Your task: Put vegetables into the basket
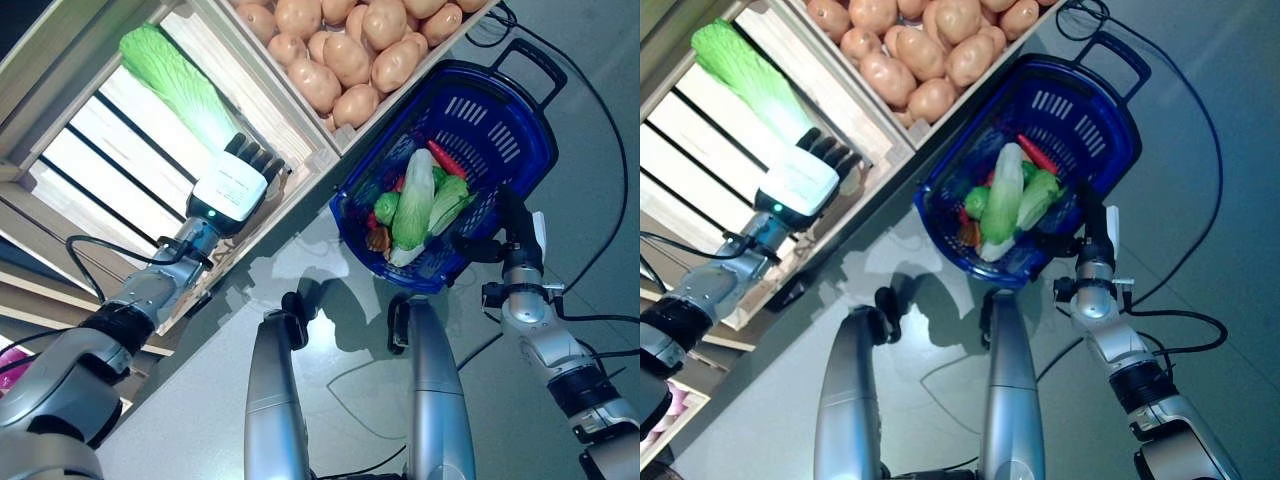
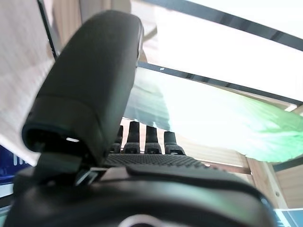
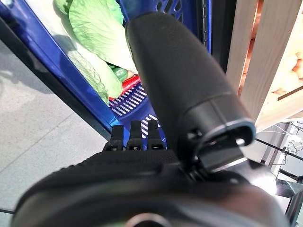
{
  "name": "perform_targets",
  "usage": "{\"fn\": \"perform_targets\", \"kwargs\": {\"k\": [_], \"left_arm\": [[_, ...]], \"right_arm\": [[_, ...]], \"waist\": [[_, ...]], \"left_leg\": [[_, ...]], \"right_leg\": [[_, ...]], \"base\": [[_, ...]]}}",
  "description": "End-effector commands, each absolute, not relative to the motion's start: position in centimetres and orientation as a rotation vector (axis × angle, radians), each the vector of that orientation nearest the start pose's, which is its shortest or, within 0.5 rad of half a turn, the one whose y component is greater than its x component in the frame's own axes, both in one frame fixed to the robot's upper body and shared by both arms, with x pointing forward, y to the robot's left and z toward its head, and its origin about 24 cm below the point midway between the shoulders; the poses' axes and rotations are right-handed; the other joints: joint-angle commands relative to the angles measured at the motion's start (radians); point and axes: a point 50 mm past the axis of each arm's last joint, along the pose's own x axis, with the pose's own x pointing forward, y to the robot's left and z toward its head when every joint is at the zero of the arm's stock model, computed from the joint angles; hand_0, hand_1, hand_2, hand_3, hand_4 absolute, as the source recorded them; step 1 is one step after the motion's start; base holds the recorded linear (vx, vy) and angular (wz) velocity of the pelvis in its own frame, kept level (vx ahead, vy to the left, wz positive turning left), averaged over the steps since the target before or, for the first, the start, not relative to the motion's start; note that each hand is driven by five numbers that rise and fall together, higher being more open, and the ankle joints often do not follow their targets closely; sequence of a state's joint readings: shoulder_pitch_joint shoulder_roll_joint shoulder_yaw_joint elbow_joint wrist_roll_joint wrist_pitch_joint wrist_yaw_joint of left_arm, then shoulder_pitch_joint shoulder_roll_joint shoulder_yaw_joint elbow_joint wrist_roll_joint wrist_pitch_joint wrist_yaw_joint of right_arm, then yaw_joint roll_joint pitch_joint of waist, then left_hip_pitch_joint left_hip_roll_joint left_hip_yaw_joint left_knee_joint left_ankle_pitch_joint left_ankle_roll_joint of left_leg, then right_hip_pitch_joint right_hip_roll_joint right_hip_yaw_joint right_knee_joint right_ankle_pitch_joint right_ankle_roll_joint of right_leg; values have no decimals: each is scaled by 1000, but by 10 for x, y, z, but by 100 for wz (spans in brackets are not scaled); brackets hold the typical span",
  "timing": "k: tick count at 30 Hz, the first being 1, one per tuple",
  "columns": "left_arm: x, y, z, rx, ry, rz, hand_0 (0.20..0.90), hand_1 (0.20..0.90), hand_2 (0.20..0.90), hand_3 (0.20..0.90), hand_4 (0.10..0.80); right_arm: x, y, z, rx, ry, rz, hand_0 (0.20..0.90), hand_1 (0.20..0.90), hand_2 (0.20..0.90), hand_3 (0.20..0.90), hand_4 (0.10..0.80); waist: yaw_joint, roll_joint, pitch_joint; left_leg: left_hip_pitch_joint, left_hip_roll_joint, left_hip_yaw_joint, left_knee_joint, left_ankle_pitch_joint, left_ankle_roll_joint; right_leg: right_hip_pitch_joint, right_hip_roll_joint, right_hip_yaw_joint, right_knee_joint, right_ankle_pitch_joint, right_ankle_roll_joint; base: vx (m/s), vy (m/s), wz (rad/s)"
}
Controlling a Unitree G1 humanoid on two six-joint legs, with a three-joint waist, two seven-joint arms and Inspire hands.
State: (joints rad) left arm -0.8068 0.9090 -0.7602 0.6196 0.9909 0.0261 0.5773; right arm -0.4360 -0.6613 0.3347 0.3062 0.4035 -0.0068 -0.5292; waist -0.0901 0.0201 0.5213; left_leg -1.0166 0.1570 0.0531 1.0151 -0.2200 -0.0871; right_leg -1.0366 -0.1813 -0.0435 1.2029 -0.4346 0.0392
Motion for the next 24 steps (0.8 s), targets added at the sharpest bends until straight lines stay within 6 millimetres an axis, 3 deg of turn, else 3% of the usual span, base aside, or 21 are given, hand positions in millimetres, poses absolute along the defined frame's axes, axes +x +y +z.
{"fn": "perform_targets", "kwargs": {"k": [1,5,6,8,14,16,19,20,24], "left_arm": [[354,284,197,2211,-533,362,900,900,900,900,800],[354,284,199,2224,-551,365,900,900,900,900,800],[354,283,204,2224,-567,381,900,900,900,900,800],[354,280,208,2233,-601,386,300,300,300,300,400],[355,280,210,2224,-584,388,300,300,300,300,400],[355,281,214,2204,-591,413,300,300,300,300,400],[353,284,210,2187,-594,429,300,300,300,300,400],[352,286,212,2180,-598,450,300,300,300,300,400],[349,291,215,2108,-615,526,300,300,300,300,400]], "right_arm": [[321,-244,164,-301,-350,-337,900,900,900,900,800],[319,-244,162,-303,-342,-332,900,900,900,900,800],[320,-244,164,-303,-351,-330,900,900,900,900,800],[320,-243,167,-310,-361,-330,900,900,900,900,800],[321,-242,168,-318,-362,-323,900,900,900,900,800],[321,-241,169,-320,-372,-322,900,900,900,900,800],[320,-240,166,-315,-370,-327,900,900,900,900,800],[320,-240,169,-311,-383,-329,900,900,900,900,800],[319,-240,167,-303,-384,-334,900,900,900,900,800]], "waist": [[-8,-3,-1],[-12,-1,-1],[-13,1,-1],[-15,3,-1],[-15,2,-1],[-17,1,-1],[-13,1,-1],[-13,0,-1],[-9,-4,-1]], "left_leg": [[54,4,50,7,-117,55],[68,9,48,18,-141,48],[45,10,53,9,-114,55],[37,13,55,9,-110,53],[64,15,54,22,-142,49],[48,17,60,14,-117,55],[76,19,57,24,-146,50],[59,19,61,17,-122,56],[94,17,57,7,-135,50]], "right_leg": [[53,-28,1,-133,117,17],[67,-29,5,-125,95,25],[43,-31,5,-131,118,18],[36,-32,7,-131,120,18],[60,-32,8,-114,90,25],[44,-34,5,-122,111,17],[76,-34,5,-117,85,24],[59,-35,2,-122,106,16],[94,-34,-2,-130,93,22]], "base": [[-44,22,0],[37,8,0],[0,0,0],[-41,5,-1],[12,2,0],[-50,-9,-5],[56,-13,-1],[0,0,0],[0,0,0]]}}
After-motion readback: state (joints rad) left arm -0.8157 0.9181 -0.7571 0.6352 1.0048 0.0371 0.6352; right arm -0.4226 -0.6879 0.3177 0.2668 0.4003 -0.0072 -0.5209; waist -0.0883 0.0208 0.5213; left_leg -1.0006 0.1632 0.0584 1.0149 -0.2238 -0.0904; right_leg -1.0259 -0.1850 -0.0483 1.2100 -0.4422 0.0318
